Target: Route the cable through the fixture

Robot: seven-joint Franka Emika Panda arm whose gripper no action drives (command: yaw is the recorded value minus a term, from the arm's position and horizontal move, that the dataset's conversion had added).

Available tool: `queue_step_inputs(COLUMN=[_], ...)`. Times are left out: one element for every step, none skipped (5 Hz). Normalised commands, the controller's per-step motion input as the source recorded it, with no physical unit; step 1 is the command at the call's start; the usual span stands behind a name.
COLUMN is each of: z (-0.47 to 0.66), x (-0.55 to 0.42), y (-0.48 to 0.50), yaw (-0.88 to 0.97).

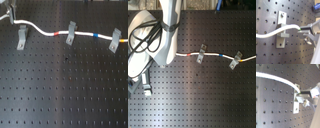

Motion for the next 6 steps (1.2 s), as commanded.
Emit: queue_step_inputs(z=[0.01,0.00,0.23,0.00,0.13,0.42], x=[-0.062,0.033,-0.311,0.005,-0.090,-0.037], y=[-0.037,-0.036,-0.354,0.004,0.160,0.070], yaw=[0.88,0.17,0.00,0.37,0.35,0.43])
